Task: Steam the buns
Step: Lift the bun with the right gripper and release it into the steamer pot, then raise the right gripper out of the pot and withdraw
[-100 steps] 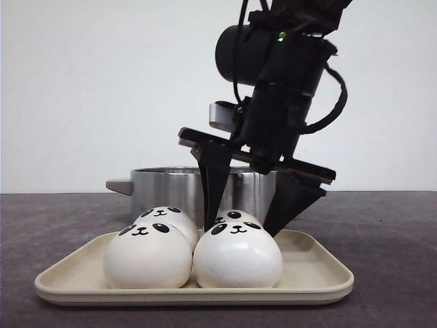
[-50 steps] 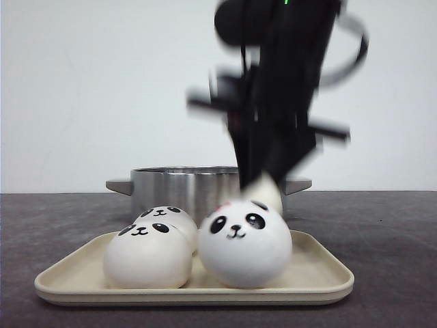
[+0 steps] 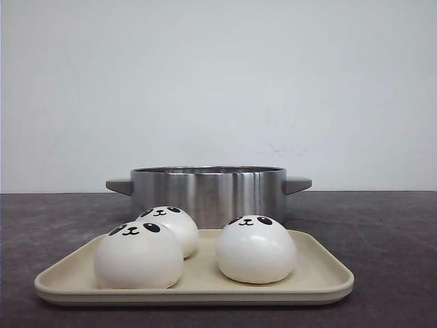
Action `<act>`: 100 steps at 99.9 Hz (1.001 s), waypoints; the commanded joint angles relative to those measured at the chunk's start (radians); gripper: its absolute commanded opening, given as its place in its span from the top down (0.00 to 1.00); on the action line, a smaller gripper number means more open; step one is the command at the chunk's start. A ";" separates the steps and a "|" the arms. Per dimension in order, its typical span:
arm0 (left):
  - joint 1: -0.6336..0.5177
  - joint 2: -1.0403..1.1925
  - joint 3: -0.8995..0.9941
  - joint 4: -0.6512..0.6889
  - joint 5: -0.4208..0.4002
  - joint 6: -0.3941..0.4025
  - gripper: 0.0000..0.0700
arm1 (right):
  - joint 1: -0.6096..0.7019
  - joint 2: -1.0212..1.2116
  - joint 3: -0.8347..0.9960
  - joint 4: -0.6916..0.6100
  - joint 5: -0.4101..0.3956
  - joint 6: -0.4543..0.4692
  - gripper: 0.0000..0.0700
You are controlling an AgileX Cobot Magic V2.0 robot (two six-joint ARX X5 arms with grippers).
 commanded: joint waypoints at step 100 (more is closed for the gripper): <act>-0.003 0.012 0.012 0.004 -0.010 0.041 0.03 | -0.160 0.595 0.011 0.233 0.036 -0.133 0.96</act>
